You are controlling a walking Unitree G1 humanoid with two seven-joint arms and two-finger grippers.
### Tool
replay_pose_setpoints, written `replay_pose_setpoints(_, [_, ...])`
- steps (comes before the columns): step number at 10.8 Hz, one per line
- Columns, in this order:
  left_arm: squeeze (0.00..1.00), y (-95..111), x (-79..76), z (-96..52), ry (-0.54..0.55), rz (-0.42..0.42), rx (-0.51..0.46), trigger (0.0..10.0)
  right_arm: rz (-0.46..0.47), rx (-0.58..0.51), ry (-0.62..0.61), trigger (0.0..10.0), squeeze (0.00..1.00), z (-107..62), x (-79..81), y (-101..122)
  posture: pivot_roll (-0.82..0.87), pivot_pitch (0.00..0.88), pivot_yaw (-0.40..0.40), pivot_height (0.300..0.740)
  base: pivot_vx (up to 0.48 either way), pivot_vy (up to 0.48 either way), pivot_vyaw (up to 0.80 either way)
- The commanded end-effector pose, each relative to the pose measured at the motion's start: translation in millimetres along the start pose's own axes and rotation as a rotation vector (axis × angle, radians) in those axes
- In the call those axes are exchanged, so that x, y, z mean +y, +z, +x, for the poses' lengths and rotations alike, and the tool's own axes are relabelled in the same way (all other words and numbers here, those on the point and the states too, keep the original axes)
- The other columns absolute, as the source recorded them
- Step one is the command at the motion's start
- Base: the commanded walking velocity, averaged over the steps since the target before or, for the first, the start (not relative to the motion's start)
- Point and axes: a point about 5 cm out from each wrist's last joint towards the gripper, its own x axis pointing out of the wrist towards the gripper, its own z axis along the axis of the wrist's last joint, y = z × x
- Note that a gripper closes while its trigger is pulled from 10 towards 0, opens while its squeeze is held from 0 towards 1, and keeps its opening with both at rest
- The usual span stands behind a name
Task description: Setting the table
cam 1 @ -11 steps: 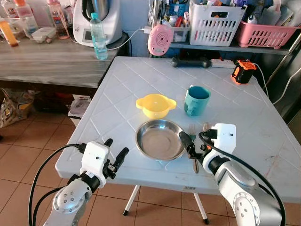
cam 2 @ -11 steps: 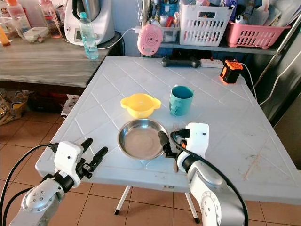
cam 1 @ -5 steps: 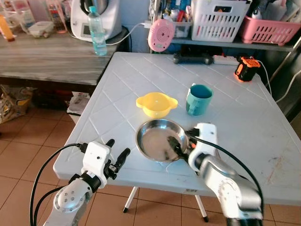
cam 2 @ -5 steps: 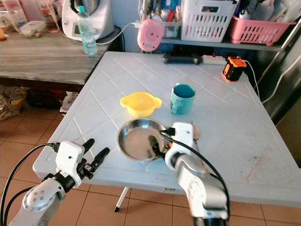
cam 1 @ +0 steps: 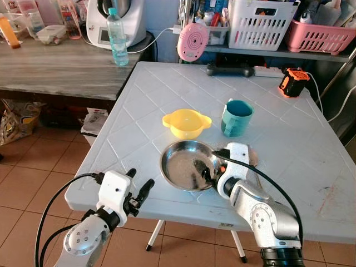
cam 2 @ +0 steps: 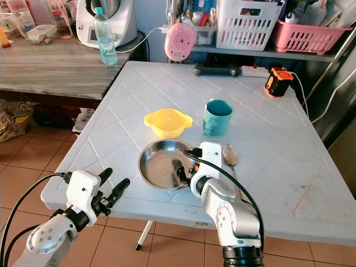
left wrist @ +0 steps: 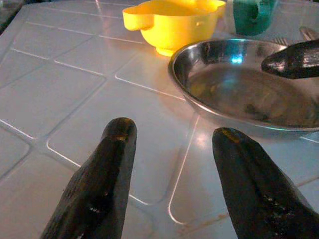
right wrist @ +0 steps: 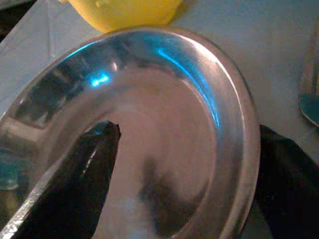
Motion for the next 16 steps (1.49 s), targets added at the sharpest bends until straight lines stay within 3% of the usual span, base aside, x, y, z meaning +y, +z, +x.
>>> replay_pose_setpoints(1, [0.0,4,-2.4,0.1,-0.011,0.008,-0.008,10.0,0.014,0.019,-0.025,0.0,0.0,0.3,-2.4,0,0.05,0.054,-0.017,0.74,0.0,0.0,0.0])
replay_pose_setpoints(8, [0.0,5,-4.6,1.1,-0.011,0.001,-0.003,10.0,0.004,0.061,-0.107,0.0,0.0,0.6,-11.4,-4,0.05,0.059,-0.02,0.74,0.0,0.0,0.0])
replay_pose_setpoints(16, [0.0,1,-4.6,1.8,-0.012,0.0,0.007,10.0,-0.03,0.082,-0.105,0.0,0.0,-2.0,-13.1,-6,0.05,0.054,-0.021,0.74,0.0,0.0,0.0])
